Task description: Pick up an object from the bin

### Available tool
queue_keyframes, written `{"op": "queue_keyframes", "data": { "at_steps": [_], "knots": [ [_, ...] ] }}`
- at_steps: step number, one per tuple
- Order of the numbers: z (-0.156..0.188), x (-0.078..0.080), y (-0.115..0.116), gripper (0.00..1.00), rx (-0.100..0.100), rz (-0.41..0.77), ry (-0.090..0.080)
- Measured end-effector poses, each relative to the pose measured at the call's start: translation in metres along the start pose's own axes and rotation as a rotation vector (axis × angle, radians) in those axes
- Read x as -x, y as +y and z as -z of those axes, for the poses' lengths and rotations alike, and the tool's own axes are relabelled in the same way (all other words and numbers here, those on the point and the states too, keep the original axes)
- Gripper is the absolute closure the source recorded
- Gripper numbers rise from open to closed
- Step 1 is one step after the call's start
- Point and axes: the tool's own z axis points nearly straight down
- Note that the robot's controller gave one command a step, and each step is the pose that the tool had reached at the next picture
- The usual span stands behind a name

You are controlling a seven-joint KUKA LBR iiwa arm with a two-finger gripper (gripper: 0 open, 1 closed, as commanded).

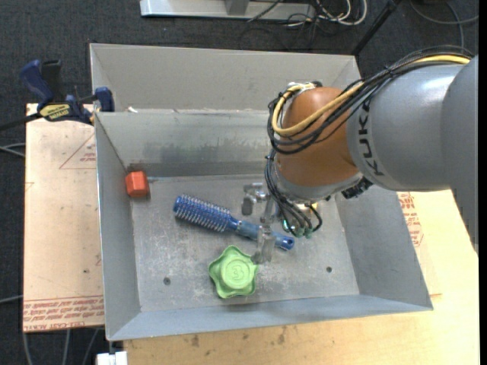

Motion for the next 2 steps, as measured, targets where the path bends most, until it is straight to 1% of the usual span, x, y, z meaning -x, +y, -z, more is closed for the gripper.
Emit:
{"op": "queue_keyframes", "data": {
  "at_steps": [1, 2],
  "knots": [
    [-0.0706, 0.0478, 0.0209, 0.0, 0.001, -0.025, -0.009],
    [-0.066, 0.0476, 0.0199, 1.0, 0.001, -0.028, -0.01]
  ]
}}
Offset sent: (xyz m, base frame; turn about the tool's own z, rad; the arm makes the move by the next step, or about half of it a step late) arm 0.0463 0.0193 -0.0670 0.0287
